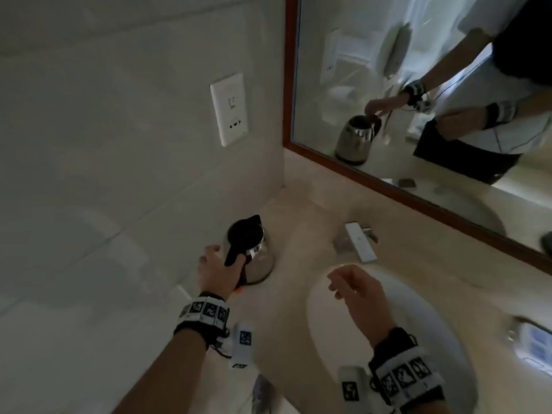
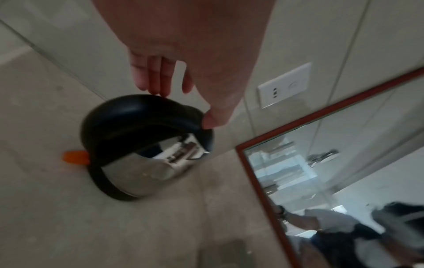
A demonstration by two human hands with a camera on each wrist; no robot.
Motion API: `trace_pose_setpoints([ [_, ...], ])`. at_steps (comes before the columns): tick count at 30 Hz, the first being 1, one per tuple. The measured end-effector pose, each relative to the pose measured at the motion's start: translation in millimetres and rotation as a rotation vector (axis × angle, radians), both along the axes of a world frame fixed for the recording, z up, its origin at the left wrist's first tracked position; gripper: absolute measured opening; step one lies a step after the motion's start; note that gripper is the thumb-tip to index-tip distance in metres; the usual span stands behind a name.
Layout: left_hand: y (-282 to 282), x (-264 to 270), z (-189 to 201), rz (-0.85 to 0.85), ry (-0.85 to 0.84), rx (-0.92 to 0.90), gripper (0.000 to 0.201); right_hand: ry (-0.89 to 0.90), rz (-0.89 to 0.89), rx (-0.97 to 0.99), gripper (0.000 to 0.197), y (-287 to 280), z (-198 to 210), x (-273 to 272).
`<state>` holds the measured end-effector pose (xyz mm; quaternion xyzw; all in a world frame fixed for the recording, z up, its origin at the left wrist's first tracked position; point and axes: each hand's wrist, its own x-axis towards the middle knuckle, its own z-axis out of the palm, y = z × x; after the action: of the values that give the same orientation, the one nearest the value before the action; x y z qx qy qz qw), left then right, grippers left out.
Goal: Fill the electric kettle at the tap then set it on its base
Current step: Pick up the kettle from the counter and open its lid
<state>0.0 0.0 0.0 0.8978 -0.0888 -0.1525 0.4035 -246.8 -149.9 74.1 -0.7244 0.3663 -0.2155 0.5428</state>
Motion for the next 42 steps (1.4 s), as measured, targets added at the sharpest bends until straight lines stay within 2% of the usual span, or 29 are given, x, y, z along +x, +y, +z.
trace_pose_setpoints([
  [2, -4, 11, -7, -0.003, 0.023, 0.066, 0.056, 0.028, -0.006, 0.013, 0.011, -7, -16, 25],
  [6, -5, 17, -26, -0.105, 0.146, 0.035, 0.05, 0.073, 0.045, 0.038, 0.012, -12, -42, 70],
  [9, -6, 20, -36, -0.125, 0.099, 0.062, 0.039, 0.102, 0.087, 0.04, 0.011, -15, -52, 102],
  [12, -7, 19, -36, -0.102, 0.101, -0.042, 0.037, 0.139, 0.11, 0.057, 0.01, -13, -58, 127],
  [14, -6, 19, -34, -0.093, 0.095, -0.133, 0.042, 0.173, 0.135, 0.056, 0.009, -9, -61, 137],
  [16, -5, 21, -33, -0.128, 0.042, -0.147, 0.05, 0.202, 0.156, 0.044, 0.007, -5, -62, 143],
  [21, -8, 37, -17, -0.348, -0.188, 0.028, 0.093, 0.266, 0.182, 0.013, 0.006, -4, -64, 148],
  [24, -17, 50, -8, -0.526, -0.219, 0.203, 0.113, 0.294, 0.171, 0.023, 0.006, -7, -70, 147],
  [27, -25, 57, -2, -0.631, -0.195, 0.295, 0.111, 0.311, 0.169, 0.038, 0.006, -9, -76, 148],
  [31, -25, 59, -5, -0.628, -0.201, 0.355, 0.1, 0.313, 0.173, 0.053, 0.007, -8, -84, 148],
  [33, -24, 63, -10, -0.639, -0.188, 0.399, 0.106, 0.318, 0.177, 0.06, 0.007, -8, -87, 148],
  [37, -24, 70, -7, -0.744, -0.057, 0.473, 0.131, 0.332, 0.184, 0.068, 0.008, -10, -89, 151],
  [42, -28, 76, -8, -0.759, -0.094, 0.439, 0.125, 0.337, 0.194, 0.082, 0.006, -11, -88, 151],
])
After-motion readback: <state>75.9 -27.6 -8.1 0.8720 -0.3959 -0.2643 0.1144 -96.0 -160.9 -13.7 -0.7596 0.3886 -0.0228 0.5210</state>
